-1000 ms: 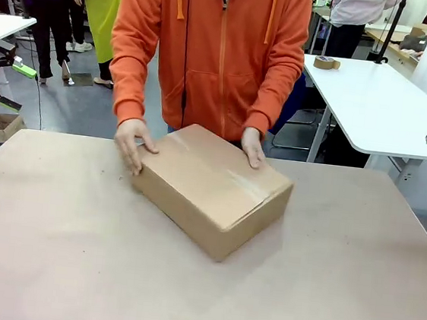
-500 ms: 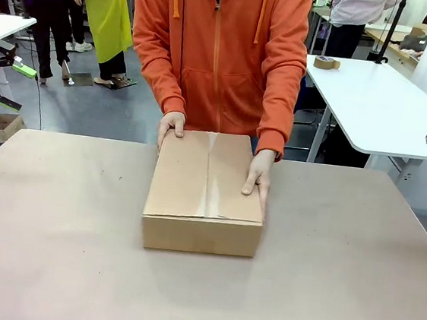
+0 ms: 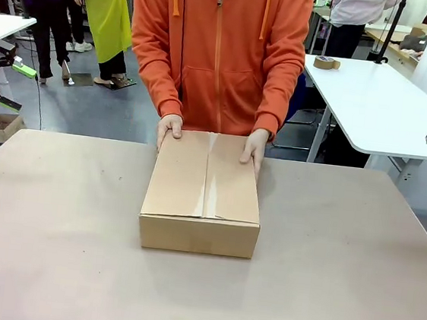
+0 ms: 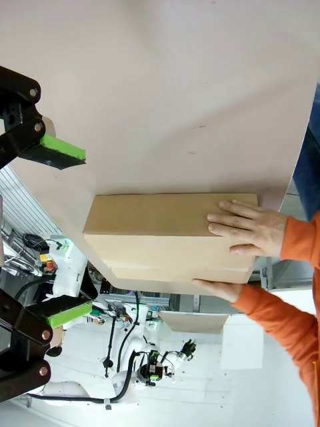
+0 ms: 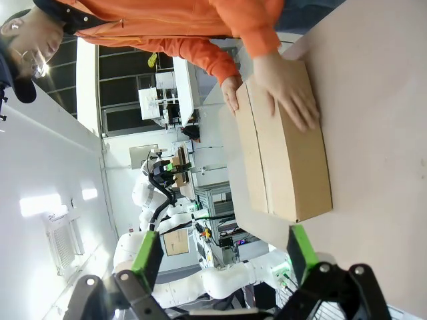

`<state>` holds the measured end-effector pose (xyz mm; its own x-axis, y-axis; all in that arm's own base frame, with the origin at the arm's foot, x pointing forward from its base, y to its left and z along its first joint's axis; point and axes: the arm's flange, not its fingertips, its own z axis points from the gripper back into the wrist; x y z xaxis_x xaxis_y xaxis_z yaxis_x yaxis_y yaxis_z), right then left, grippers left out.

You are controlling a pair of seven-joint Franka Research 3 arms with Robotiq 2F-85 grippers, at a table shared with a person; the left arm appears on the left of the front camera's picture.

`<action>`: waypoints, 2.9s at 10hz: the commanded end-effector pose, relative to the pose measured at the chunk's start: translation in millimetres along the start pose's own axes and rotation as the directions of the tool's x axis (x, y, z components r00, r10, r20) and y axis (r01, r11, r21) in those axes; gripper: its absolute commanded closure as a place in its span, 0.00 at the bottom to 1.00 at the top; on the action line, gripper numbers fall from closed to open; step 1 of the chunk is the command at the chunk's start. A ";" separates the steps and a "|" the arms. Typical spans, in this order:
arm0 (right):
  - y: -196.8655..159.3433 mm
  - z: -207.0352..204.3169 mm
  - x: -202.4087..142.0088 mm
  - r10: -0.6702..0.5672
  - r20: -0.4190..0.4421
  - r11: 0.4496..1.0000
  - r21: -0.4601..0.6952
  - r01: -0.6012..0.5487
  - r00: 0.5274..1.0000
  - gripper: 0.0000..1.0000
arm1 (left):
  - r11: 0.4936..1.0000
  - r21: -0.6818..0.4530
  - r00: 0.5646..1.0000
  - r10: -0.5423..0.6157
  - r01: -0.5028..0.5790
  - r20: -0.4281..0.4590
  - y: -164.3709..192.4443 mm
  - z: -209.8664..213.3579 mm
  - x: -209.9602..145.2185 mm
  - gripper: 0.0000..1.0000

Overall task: Pack the gift set into the box.
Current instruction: Press and hold the closed box until the human finishes sealing it.

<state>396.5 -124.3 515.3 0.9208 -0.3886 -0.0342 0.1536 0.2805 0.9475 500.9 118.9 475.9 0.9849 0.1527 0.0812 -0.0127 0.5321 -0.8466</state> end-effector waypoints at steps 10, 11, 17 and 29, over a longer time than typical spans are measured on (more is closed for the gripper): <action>64.5 -213.7 -103.4 0.729 -0.275 0.670 0.096 -0.737 0.627 0.00 | 0.598 -0.082 0.601 -0.775 0.797 0.196 -146.2 -200.3 -29.9 0.00; 48.0 -227.3 -114.0 0.794 -0.224 0.597 0.114 -0.794 0.565 0.00 | 0.563 -0.142 0.580 -0.775 0.814 0.252 -126.6 -203.5 -31.6 0.00; 30.4 -331.8 -69.7 0.994 0.105 -0.055 0.305 -0.951 -0.024 0.00 | 0.024 -0.213 0.108 -0.914 0.977 0.391 -97.5 -243.6 -46.3 0.00; -30.5 -426.1 -3.8 0.985 0.075 -0.174 0.449 -0.876 -0.158 0.00 | -0.175 -0.047 -0.158 -0.957 0.983 0.241 -53.8 -348.3 -42.2 0.00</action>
<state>527.7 238.9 361.6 0.0384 0.2523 0.9669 -0.9963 -0.0652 0.0566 520.4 -198.1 336.2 -0.1397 -0.3102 0.9403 0.9893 -0.0037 0.1458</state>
